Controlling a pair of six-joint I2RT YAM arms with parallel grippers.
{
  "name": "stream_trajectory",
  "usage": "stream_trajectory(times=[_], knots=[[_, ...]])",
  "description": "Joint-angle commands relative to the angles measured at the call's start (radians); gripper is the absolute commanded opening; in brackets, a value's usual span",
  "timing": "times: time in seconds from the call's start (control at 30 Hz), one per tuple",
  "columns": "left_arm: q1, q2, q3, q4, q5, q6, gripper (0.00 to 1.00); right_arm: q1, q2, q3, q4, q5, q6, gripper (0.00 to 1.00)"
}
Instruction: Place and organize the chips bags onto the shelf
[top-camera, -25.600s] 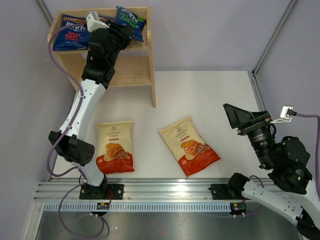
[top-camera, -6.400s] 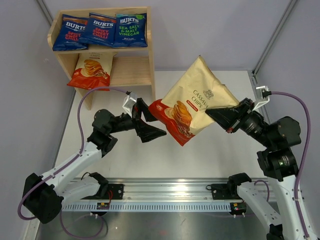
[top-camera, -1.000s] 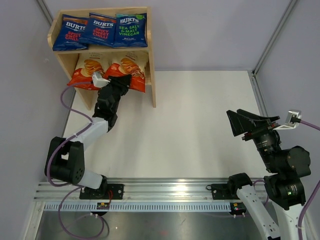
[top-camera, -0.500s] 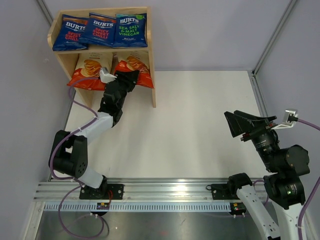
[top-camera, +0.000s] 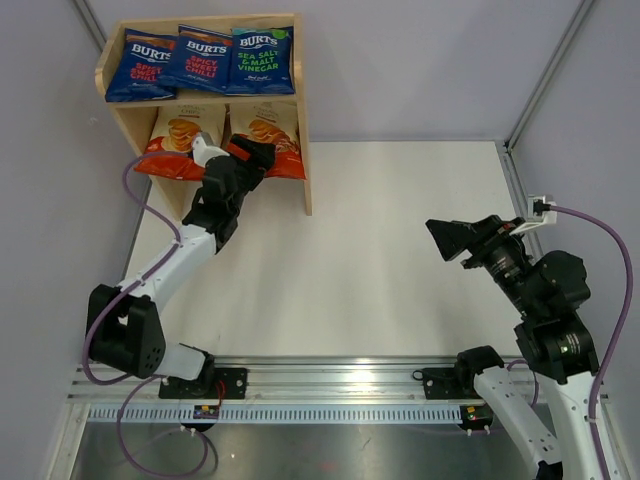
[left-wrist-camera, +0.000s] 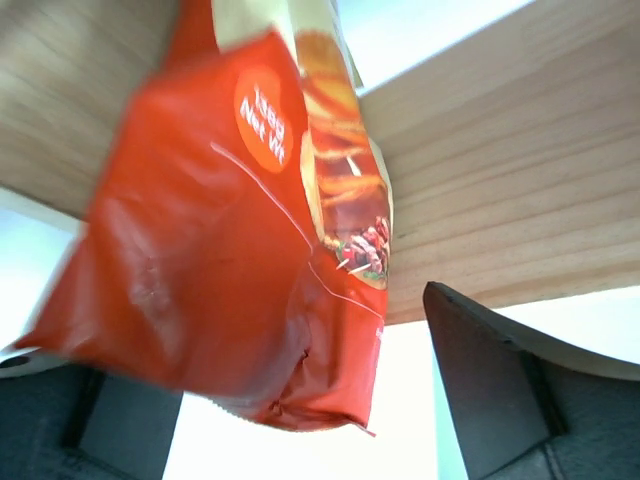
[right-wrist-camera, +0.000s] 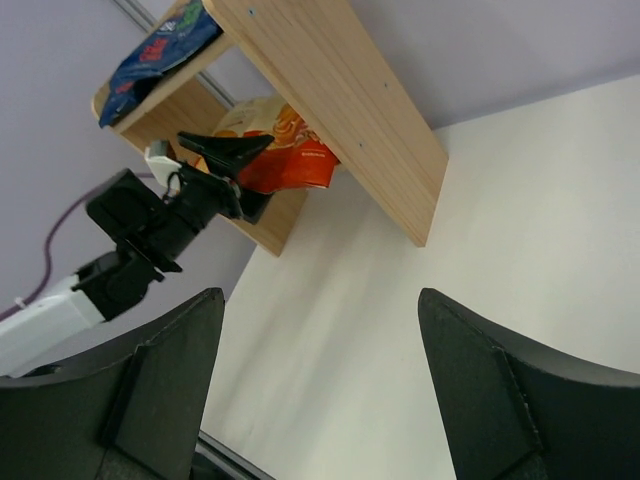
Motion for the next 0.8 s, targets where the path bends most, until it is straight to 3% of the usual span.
stream_trajectory(times=[0.0,0.2,0.4,0.63,0.77], knots=[[-0.003,-0.073,0.082,-0.171,-0.120,0.077,0.97,0.000,0.051,0.037,-0.023,-0.060,-0.062,0.86],[0.016,-0.167,0.091,-0.336,-0.168,0.115,0.99,0.000,0.129,0.064,-0.082,-0.102,-0.137,0.87],[0.035,-0.340,0.083,-0.497,-0.201,0.171,0.99,0.000,0.215,0.091,-0.152,0.004,-0.219,0.98],[0.043,-0.527,0.156,-0.767,-0.211,0.435,0.99,0.000,0.200,0.052,-0.168,0.292,-0.295,0.99],[0.043,-0.641,0.153,-0.947,-0.254,0.568,0.99,0.000,0.191,0.055,-0.201,0.296,-0.355,0.99]])
